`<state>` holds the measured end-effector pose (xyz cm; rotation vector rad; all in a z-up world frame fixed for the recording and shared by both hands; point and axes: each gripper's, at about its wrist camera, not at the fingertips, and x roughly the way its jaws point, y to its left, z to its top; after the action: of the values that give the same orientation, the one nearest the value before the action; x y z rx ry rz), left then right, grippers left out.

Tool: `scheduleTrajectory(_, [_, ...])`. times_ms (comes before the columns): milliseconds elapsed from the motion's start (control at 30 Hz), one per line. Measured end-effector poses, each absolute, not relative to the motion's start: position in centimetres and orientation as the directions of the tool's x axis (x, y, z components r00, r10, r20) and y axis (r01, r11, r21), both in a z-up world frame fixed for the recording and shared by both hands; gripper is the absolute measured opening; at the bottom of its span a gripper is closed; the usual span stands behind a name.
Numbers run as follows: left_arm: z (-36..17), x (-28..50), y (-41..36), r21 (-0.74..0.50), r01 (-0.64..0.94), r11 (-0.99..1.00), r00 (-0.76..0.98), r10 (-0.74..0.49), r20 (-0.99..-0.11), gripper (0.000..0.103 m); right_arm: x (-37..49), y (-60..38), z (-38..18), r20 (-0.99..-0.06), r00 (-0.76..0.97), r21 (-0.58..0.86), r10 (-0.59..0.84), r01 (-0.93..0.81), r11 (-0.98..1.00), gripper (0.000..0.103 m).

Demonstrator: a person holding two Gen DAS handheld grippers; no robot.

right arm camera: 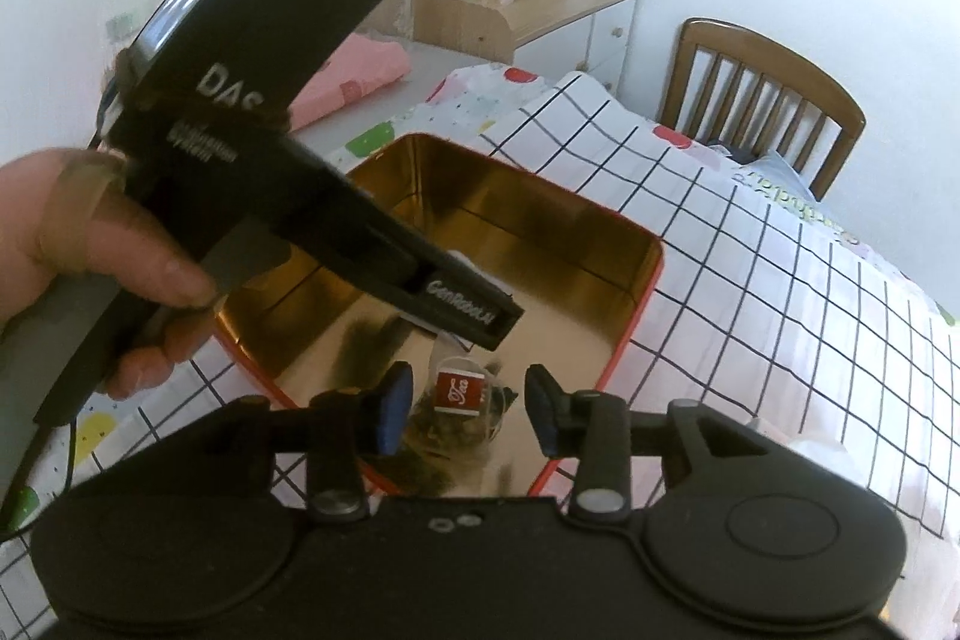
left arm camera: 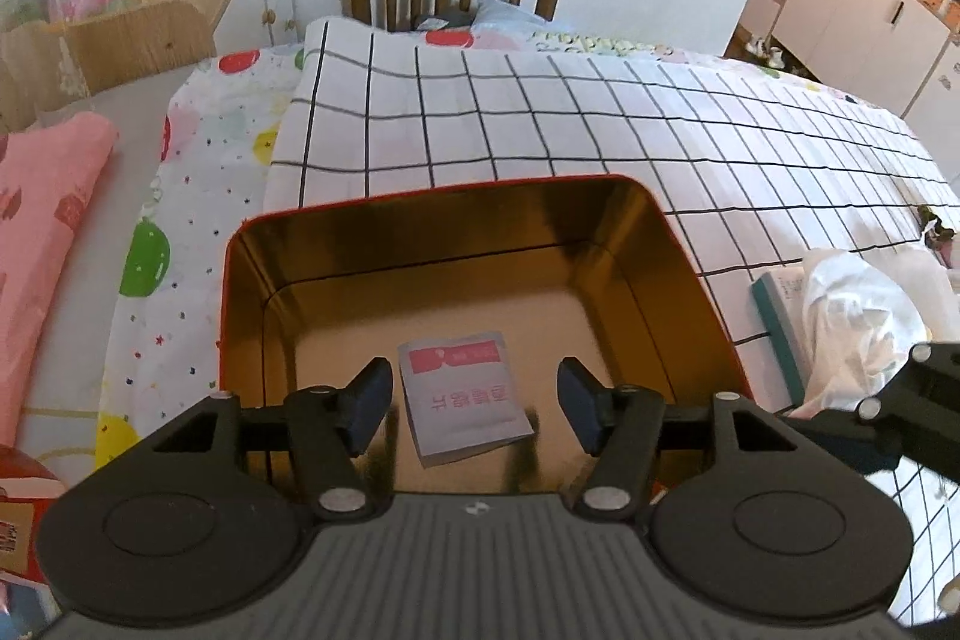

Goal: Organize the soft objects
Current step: 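Open the right tool dropping the tea bag while the left tool releases the packet into the tin, then move both tools back over the remaining items on the table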

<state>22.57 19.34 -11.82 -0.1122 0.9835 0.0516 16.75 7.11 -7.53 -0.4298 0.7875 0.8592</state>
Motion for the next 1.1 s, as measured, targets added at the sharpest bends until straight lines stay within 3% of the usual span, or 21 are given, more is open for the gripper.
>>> scheduleTrajectory(733, [-4.7,16.9,13.7,-0.028,-0.054,0.998,0.680,0.016,-0.733,0.060,15.1,-1.3,-1.7,-0.665,0.515,0.033,0.541,-0.703,0.711,0.060])
scheduleTrajectory(867, [-3.5,15.6,12.0,-0.031,-0.053,0.998,0.702,0.015,-0.712,0.070,14.5,-4.1,-0.7,-0.643,0.530,0.049,0.553,-0.692,0.720,0.064])
scheduleTrajectory(1100, [-2.1,14.1,8.4,-0.040,-0.049,0.998,0.722,0.008,-0.692,0.072,13.7,-9.4,0.4,-0.612,0.549,0.076,0.570,-0.676,0.733,0.073])
